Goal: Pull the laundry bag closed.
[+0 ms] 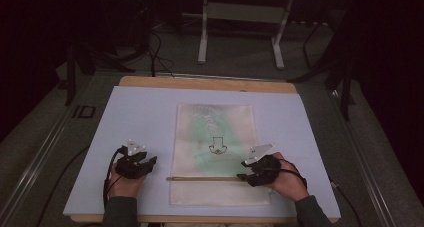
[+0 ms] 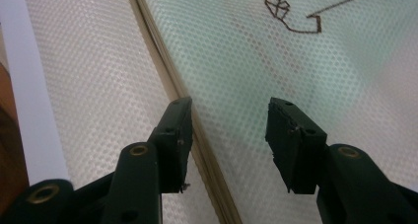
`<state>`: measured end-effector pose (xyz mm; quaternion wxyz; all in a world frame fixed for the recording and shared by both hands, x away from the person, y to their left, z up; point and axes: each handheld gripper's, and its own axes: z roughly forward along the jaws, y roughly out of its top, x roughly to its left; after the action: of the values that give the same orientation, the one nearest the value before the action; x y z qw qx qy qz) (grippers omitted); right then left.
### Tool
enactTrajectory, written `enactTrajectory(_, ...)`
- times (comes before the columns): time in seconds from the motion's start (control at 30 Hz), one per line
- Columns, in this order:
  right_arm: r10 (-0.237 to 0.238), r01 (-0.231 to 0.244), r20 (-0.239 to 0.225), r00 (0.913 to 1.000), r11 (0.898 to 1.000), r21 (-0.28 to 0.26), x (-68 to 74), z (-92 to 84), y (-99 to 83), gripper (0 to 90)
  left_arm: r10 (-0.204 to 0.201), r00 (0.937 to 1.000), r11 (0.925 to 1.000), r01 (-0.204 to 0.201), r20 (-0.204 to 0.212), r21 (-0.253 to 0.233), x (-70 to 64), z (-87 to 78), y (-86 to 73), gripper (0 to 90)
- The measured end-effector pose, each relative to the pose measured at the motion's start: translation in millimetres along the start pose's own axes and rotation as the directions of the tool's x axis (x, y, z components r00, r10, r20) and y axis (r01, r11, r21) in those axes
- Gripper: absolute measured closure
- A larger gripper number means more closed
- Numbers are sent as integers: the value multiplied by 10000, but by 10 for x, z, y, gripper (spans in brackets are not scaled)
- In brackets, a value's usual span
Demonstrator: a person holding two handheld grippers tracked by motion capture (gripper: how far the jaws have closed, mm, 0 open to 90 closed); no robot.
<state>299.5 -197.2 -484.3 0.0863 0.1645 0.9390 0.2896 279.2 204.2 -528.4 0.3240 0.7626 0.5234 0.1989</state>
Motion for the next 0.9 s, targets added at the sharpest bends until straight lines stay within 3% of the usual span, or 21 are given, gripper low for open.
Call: enactTrajectory(0.9,-566,559,-502,9971,9983,-141,123,206,281,525,45,10000,10000,-45,16,4,-10,4,1,549)
